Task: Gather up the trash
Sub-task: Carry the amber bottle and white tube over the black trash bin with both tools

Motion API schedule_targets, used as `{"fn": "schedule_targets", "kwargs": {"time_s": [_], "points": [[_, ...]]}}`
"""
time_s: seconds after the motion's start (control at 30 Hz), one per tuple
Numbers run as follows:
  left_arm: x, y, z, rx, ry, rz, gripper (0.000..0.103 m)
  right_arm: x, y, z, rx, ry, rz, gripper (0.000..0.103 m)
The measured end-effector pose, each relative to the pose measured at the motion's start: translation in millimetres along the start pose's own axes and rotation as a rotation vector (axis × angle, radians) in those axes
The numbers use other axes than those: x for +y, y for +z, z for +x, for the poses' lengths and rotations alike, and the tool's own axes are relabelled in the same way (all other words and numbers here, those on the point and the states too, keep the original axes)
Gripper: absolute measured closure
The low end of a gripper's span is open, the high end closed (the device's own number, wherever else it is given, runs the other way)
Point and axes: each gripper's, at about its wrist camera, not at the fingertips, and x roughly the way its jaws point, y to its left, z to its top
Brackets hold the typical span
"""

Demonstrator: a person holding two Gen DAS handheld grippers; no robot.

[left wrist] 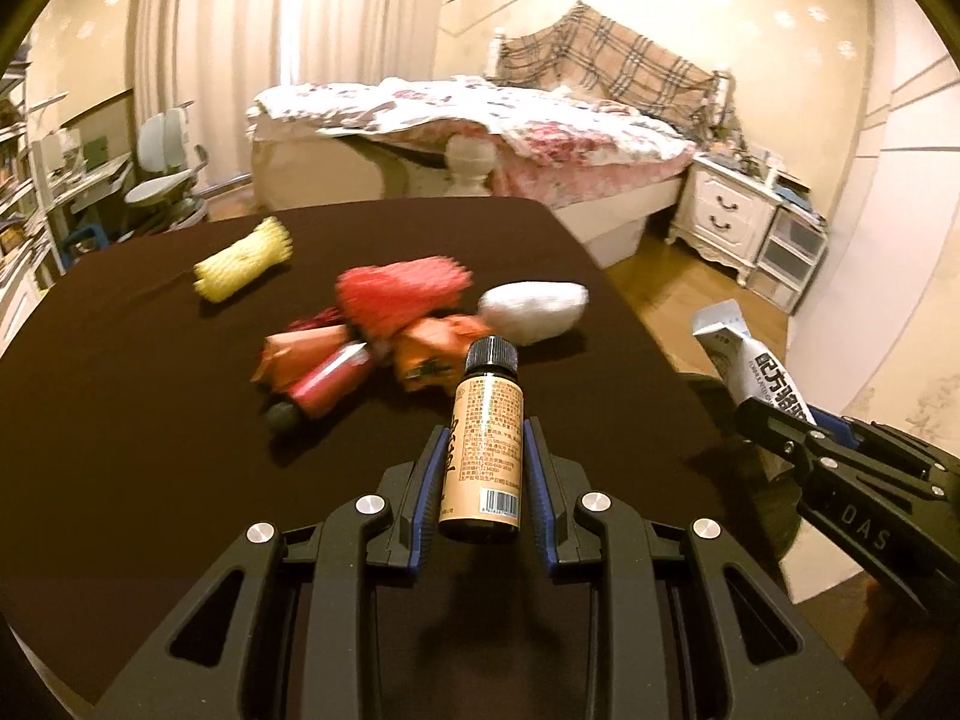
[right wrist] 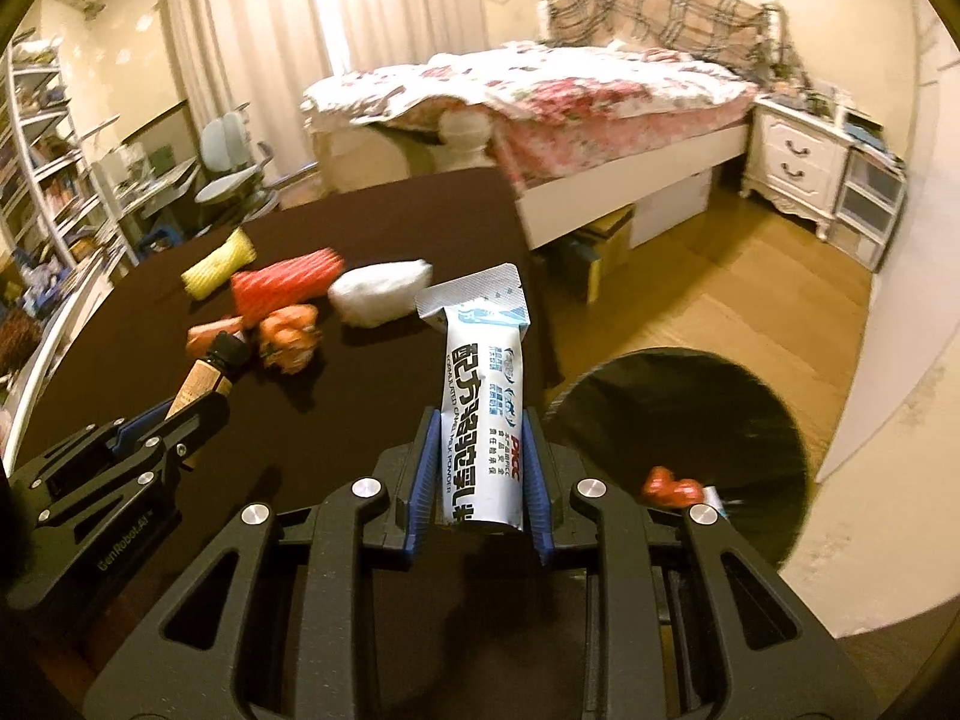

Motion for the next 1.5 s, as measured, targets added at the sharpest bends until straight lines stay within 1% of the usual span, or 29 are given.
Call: {"fn": "schedule_targets", "kwargs": {"time_s": [0.2,0.37,0.53,0.73,1.0,1.23,1.43,1.5], "points": [[-38.6,8.4,10.7,-0.008,-0.052,0.051,0.075,-41.2,-1.9,-0.5,-0.006,-0.068,0.063,0.077],[-64.8,12.3,20.1,-0.004,-0.08,0.08,0.075,-68.5,-6.3,1.0,-0.009,-0.108,0.108,0.077],[-92.4,15.0,32.7,0.001,-0.099,0.117,0.075,-88.7,-10.3,3.8,-0.011,-0.132,0.136,0.077],[-116.3,16.2,46.5,0.011,-0.102,0.166,0.075,-107.1,-16.7,10.9,0.002,-0.142,0.162,0.077],[-136.6,16.0,63.6,0.04,-0.097,0.206,0.075,-124.1,-20.5,19.0,0.016,-0.155,0.188,0.077],[-149.1,19.5,70.5,0.036,-0.094,0.233,0.075,-134.0,-19.1,19.8,0.011,-0.165,0.203,0.077],[-151.9,20.6,74.9,0.039,-0.094,0.24,0.075,-138.7,-21.5,18.8,0.008,-0.176,0.216,0.077],[-153.9,20.0,76.8,0.04,-0.087,0.242,0.075,-139.7,-21.5,19.0,0.006,-0.181,0.221,0.075]]}}
